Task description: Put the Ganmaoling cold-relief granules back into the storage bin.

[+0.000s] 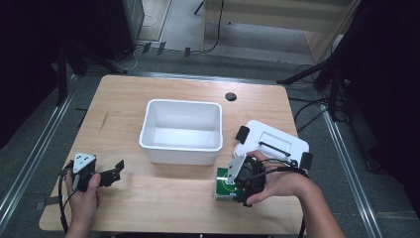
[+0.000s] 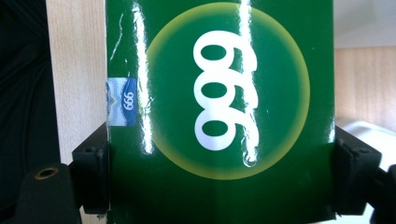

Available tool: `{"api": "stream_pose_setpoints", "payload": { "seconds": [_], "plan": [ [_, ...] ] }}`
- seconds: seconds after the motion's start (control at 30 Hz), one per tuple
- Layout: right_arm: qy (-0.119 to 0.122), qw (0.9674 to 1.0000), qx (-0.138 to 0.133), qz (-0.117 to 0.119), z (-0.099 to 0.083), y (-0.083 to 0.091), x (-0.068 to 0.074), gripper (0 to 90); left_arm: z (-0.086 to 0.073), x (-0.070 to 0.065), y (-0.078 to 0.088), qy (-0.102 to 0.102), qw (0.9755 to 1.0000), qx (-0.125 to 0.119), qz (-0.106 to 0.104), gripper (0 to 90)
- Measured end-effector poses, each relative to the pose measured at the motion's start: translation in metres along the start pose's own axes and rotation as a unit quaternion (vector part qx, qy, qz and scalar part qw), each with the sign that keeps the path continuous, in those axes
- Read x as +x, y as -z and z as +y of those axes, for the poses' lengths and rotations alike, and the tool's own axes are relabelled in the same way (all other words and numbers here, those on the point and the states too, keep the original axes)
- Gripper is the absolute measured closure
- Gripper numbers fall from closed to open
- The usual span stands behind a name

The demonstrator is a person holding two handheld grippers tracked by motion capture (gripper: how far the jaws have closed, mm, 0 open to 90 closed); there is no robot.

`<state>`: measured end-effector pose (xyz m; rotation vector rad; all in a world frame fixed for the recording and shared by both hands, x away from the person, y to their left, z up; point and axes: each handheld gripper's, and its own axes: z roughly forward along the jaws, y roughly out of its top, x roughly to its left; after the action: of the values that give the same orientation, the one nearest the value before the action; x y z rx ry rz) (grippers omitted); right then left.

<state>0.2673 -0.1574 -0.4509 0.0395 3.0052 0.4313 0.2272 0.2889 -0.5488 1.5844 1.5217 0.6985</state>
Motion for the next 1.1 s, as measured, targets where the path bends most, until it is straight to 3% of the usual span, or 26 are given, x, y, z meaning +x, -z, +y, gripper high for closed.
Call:
{"api": "stream_pose_setpoints", "payload": {
  "seconds": [1.1],
  "plan": [
    [-0.048, 0.9980, -0.012, -0.039, -0.022, 0.056, -0.041, 16.0, 0.000, -0.001, 0.000, -0.001, 1.0000, -0.002, 0.001, 0.0]
  ]
}}
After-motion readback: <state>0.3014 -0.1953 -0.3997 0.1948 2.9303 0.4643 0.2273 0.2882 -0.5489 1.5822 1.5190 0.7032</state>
